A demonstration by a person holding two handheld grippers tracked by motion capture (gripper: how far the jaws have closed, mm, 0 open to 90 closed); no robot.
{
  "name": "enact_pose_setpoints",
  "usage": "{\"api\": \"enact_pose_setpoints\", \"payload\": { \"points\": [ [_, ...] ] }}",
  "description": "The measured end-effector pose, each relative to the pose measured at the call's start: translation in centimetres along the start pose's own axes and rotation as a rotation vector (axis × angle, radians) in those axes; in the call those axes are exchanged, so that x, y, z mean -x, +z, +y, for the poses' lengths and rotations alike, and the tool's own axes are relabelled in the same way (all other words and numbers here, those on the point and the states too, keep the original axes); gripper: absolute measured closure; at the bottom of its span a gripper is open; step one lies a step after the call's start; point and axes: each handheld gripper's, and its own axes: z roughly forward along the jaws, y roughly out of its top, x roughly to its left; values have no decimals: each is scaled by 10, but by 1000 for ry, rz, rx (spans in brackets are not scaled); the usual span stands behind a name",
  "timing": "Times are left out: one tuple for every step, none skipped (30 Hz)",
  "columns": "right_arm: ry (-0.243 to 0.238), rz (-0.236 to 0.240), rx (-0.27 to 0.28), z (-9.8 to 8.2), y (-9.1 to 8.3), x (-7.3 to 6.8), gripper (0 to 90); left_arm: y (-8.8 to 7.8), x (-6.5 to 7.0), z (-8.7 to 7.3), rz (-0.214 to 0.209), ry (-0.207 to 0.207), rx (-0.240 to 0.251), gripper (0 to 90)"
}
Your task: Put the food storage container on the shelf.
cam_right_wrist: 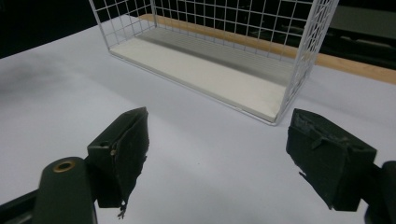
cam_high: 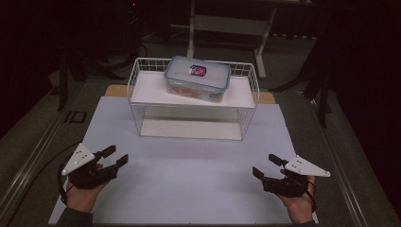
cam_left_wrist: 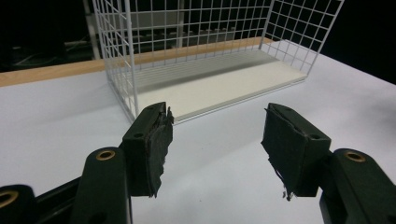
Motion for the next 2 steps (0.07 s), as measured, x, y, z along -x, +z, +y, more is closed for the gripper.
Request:
{"api": "enact_pose_setpoints", "payload": {
  "points": [
    [-2,-1,1,-1,1,0,209,-1,0,0,2,0,0,403],
    [-5,1,1,-1,1,0,209,-1,0,-1,6,5,2,403]
  ]
}}
